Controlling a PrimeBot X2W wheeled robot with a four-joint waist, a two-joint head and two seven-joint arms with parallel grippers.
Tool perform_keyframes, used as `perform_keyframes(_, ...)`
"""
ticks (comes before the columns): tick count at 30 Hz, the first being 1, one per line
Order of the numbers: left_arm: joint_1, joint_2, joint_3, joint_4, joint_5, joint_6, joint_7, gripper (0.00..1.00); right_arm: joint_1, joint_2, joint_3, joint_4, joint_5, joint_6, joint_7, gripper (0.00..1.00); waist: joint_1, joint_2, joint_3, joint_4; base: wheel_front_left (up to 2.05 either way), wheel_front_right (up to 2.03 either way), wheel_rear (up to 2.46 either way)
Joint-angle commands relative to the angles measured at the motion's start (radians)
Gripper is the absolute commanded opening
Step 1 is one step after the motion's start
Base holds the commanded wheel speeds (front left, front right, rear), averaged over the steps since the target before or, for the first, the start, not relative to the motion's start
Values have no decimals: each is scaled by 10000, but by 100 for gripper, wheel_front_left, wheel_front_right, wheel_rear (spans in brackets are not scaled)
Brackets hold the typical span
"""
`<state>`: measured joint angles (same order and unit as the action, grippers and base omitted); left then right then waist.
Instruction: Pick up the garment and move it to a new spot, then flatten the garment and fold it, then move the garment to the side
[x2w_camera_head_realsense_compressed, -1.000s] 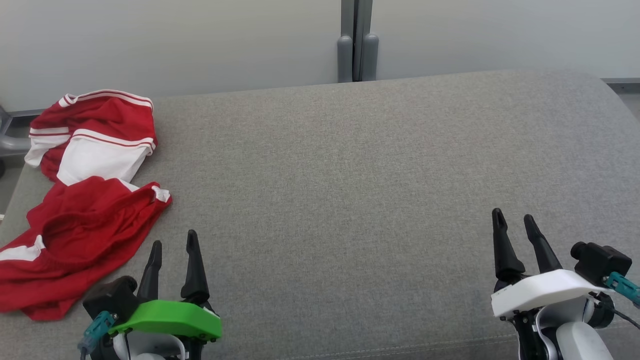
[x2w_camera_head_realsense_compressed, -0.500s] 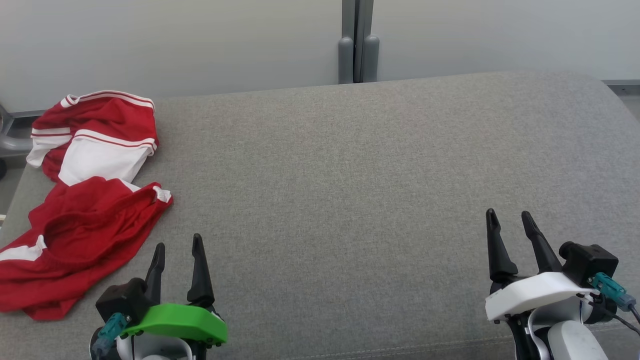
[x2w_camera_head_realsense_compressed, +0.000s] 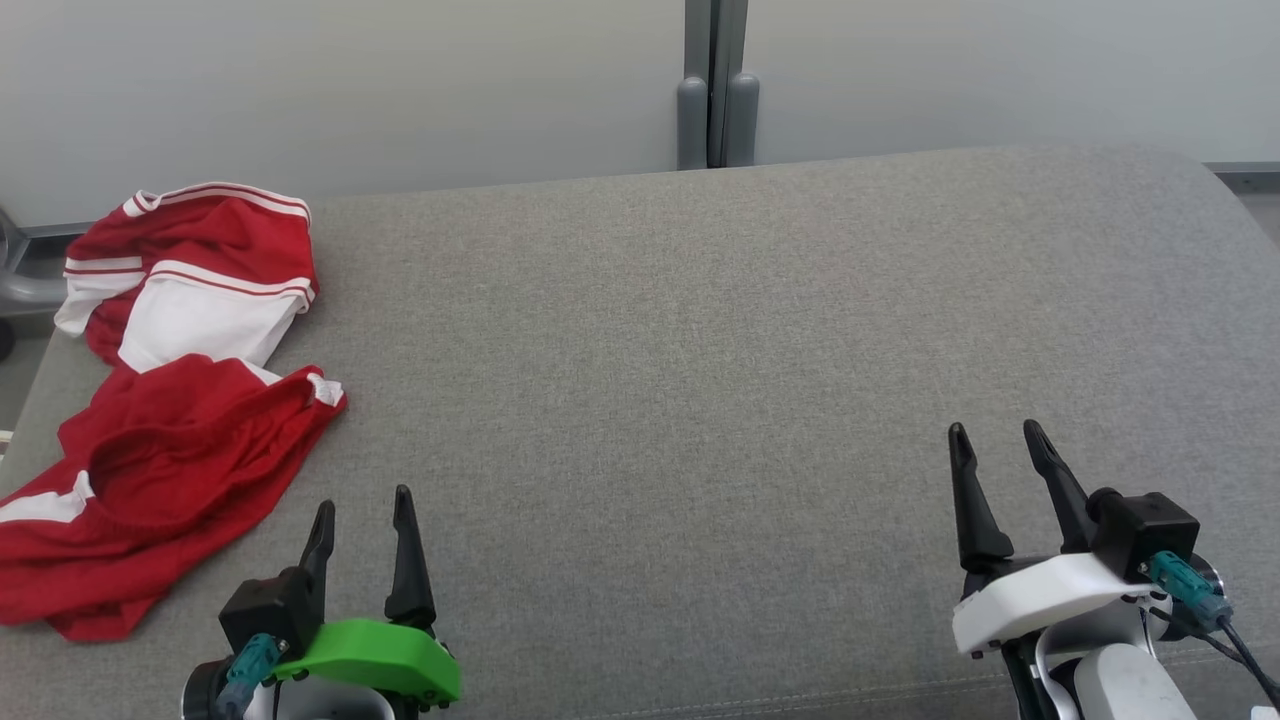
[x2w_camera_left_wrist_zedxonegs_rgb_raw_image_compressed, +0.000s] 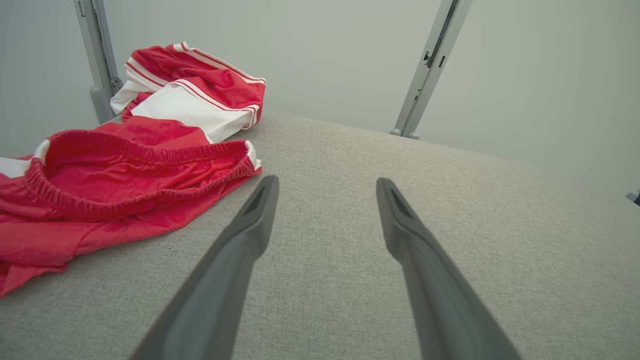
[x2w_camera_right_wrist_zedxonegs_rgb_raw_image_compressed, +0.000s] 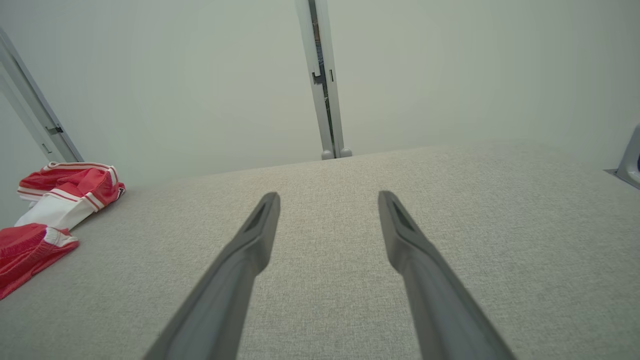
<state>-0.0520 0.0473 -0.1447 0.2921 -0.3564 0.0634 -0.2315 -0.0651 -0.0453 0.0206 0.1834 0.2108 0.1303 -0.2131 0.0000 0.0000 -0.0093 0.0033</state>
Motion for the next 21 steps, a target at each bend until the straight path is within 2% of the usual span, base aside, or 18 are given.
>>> perform_keyframes(1, -117, 46, -15, -3, 222, 99, -91, 100, -14, -59, 40, -18, -275, 6, -109, 100, 0, 0, -5, -3, 0, 0, 0)
perform_keyframes(10, -80, 51, -55, -41, 827, 206, -198, 100, 99, -67, 144, -18, -849, 5, -318, 100, 0, 0, -53, -14, 0, 0, 0)
perform_keyframes(21, 238, 58, -70, -50, 1467, 305, -352, 100, 120, -72, 258, 539, -1308, 6, -549, 100, 0, 0, -203, 39, 0, 0, 0)
